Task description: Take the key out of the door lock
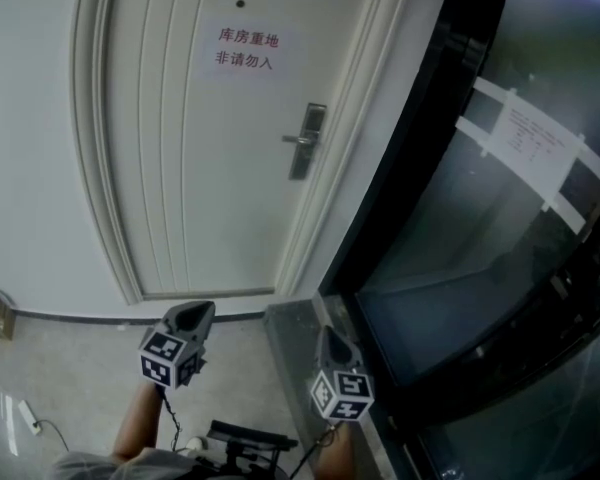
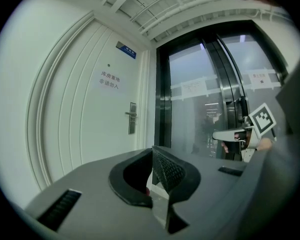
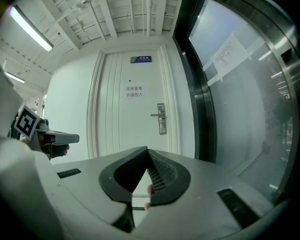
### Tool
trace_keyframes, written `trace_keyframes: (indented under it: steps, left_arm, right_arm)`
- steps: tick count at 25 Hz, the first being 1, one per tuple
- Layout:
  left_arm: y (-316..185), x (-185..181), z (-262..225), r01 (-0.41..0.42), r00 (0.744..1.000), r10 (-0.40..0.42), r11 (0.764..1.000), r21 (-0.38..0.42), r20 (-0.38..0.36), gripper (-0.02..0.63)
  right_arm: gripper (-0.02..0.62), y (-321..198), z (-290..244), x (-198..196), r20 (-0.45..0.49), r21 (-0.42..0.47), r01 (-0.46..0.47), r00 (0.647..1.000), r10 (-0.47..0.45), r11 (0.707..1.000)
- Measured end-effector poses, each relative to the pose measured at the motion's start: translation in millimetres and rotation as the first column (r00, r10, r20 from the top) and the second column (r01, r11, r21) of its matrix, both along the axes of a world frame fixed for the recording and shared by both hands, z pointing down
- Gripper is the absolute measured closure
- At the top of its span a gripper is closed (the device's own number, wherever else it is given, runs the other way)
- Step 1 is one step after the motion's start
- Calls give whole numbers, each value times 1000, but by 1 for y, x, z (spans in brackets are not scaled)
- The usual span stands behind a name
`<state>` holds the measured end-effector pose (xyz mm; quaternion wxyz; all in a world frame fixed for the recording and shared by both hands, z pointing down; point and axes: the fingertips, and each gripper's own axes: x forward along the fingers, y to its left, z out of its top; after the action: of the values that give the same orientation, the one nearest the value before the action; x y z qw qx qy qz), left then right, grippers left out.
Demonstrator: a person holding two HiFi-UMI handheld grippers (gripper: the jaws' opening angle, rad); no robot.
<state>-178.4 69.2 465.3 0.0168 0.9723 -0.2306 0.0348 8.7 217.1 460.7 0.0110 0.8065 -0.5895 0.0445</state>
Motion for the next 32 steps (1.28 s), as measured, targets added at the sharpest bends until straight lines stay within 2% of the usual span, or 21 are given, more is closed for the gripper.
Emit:
trace_keyframes:
  steps: [10,17,23,32]
  left_arm:
    - [24,19,8,25,1000,-25,1000,7,9,601]
    - [20,35,12,28,999,-28,1000,1,19,601]
    - [-6,61,15,18,1000,-18,1000,0,20,601]
    - [-75,116,0,-6,1000,6,1000,14,9,601]
  right_arm:
    - [594,17,11,23,8,2,28,1000,-28,1000]
    - [594,13,18,39,18,-9,26,1000,-26,1000]
    - [594,-11,19,62,17,-4,24,1000,-24,1000]
    - [594,-73,8,112,6,-9,-4,1000,4,1000]
